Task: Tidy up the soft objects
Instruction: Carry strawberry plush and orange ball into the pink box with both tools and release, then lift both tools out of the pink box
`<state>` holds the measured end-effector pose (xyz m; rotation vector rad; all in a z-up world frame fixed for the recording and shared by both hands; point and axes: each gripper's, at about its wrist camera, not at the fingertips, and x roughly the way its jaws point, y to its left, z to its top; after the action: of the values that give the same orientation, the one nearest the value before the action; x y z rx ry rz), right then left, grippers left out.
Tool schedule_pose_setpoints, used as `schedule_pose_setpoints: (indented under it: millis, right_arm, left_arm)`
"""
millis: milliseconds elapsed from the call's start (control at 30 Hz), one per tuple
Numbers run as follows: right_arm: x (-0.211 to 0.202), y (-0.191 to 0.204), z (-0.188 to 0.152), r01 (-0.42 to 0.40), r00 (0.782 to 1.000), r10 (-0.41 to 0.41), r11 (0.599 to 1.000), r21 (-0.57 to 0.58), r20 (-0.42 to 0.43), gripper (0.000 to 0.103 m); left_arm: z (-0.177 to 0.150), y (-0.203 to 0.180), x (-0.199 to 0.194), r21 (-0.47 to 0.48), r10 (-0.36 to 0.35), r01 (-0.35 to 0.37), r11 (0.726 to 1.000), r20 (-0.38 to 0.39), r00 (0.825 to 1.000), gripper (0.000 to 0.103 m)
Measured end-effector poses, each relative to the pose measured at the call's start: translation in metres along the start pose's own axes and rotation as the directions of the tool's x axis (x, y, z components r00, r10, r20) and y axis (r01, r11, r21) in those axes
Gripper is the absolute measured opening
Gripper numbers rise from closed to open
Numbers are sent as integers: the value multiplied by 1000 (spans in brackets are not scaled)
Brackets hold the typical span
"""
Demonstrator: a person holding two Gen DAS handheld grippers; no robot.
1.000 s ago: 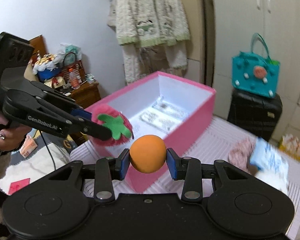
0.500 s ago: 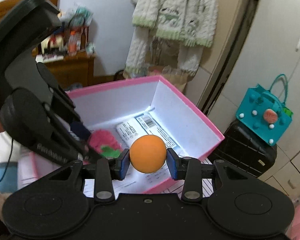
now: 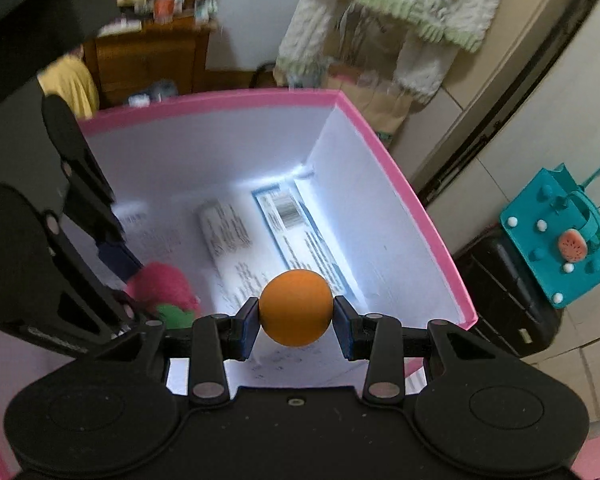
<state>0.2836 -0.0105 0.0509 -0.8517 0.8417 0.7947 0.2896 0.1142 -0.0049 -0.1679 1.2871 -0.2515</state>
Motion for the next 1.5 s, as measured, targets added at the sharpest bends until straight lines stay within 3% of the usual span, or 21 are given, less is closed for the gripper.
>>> schedule_pose_setpoints:
  millis: [333, 433, 500, 767, 1000, 1233, 1500]
  right_arm:
    - [29, 0, 14, 7, 985, -26, 994, -112, -168, 44]
    - [36, 2, 12, 5, 978, -33, 991, -137, -207, 45]
    - [37, 1, 10, 26, 976, -54, 991, -130, -210, 56]
    - [-8, -12, -2, 4, 998, -1, 999, 51, -66, 57]
    - [-63, -10, -22, -68, 997, 57, 975, 210, 58, 57]
    - [-108, 2, -37, -138, 981, 95, 955, 263, 168, 57]
    - [-143, 18, -54, -145, 974, 92, 954, 261, 205, 57]
  left_arm:
    - [8, -1, -3, 24, 56, -57, 998, 39, 998, 33]
    - [6, -6, -8, 48, 111, -115, 992, 79, 991, 48]
    - [2, -10, -16, 81, 142, -152, 985, 123, 982, 51]
    - [-18, -15, -50, 138, 119, -147, 979, 190, 974, 52]
    - [-37, -22, -83, 190, 131, -186, 964, 271, 954, 55]
    - [-53, -29, -113, 203, 135, -210, 956, 332, 934, 61]
    - [-77, -44, -144, 237, 148, -245, 940, 364, 920, 64]
